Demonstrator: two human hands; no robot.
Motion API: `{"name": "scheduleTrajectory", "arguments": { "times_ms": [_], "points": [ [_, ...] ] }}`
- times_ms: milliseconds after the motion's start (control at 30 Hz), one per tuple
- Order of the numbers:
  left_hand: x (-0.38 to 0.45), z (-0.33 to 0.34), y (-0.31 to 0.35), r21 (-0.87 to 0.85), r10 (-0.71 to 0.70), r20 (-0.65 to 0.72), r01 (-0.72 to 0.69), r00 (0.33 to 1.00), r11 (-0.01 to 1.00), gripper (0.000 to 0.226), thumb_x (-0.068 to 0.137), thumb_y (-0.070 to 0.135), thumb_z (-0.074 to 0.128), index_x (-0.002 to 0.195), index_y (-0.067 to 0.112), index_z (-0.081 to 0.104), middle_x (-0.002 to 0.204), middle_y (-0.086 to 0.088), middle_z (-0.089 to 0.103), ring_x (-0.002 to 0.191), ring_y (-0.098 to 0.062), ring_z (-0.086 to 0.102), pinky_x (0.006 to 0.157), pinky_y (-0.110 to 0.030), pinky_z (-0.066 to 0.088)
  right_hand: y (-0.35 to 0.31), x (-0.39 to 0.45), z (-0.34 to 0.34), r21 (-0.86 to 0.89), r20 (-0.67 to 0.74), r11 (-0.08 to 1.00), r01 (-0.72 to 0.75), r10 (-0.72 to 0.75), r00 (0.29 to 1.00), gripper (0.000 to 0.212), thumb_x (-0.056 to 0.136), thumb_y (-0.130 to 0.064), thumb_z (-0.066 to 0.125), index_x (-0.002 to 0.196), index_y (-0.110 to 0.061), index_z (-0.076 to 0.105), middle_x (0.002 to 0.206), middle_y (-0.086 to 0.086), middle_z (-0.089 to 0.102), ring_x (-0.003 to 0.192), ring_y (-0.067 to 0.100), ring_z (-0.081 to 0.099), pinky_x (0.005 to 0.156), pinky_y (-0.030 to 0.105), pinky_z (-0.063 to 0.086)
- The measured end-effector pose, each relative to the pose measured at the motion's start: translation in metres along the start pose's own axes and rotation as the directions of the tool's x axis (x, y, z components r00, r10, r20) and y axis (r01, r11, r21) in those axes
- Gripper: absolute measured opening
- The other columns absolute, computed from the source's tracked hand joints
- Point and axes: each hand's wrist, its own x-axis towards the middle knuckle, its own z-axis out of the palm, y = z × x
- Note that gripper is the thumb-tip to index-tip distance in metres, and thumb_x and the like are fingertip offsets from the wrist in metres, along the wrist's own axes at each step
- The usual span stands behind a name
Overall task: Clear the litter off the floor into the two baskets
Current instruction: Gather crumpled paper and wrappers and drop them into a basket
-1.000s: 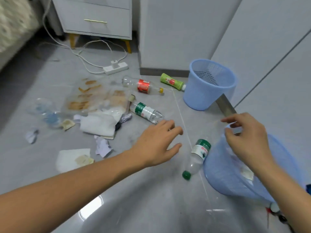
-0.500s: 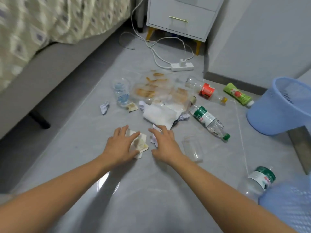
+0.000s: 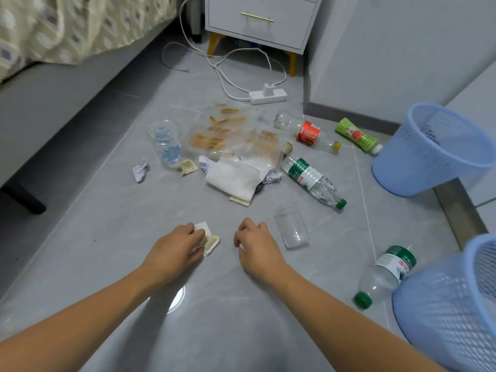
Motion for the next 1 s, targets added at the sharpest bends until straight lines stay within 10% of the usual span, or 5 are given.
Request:
{"name": "scheduleTrajectory", "arguments": {
  "times_ms": [300,567,800,1000],
  "points": [
    [0.036,-0.045,0.12,-0.36,0.26,-0.181,-0.31,0.948,0.88,0.021,0.089,0.053,0.052,0.089,0.032,0.058,0.081,0.014,0.046,0.065,-0.007,0.05,0.055,-0.02,0.04,0.045,-0.108,-0.127,0.255,-0.449,0.964,-0.077,0.189,0.873,0.018,0.083,-0.004,0.066,0.095,-0.017,0.07,0.106,-0.007,0.056,0.098,0.015,0.058,0.079,0.026,0.049],
    [0.112,-0.129,0.367,-0.362,0.654,-0.359,-0.745,0.666,0.56,0.015,0.088,0.032,0.066,0.084,0.023,0.056,0.073,0.01,0.049,0.066,-0.012,0.048,0.061,-0.032,0.043,0.157,-0.235,-0.284,0.257,-0.681,0.891,-0.375,0.442,0.583,0.016,0.083,-0.003,0.072,0.09,-0.017,0.074,0.099,-0.004,0.06,0.09,0.011,0.061,0.077,0.022,0.049],
    [0.122,-0.1,0.472,-0.295,0.696,-0.291,-0.754,0.656,0.587,0.016,0.087,0.035,0.064,0.082,0.022,0.056,0.073,0.009,0.052,0.07,-0.016,0.051,0.058,-0.036,0.045,0.204,-0.301,-0.273,0.369,-0.628,0.761,-0.534,0.628,0.46,0.018,0.084,-0.005,0.073,0.089,-0.022,0.075,0.093,-0.009,0.056,0.088,0.001,0.058,0.073,0.004,0.039],
    [0.112,-0.076,0.48,-0.114,0.713,-0.164,-0.731,0.682,0.673,0.058,0.079,0.068,0.059,0.124,0.032,0.067,0.102,0.006,0.069,0.107,-0.022,0.051,0.085,-0.042,0.047,0.216,-0.304,-0.26,0.389,-0.334,0.63,-0.672,0.776,0.535,0.028,0.077,-0.031,0.069,0.104,-0.035,0.073,0.111,-0.01,0.057,0.111,0.013,0.058,0.091,0.031,0.047]
  ]
}}
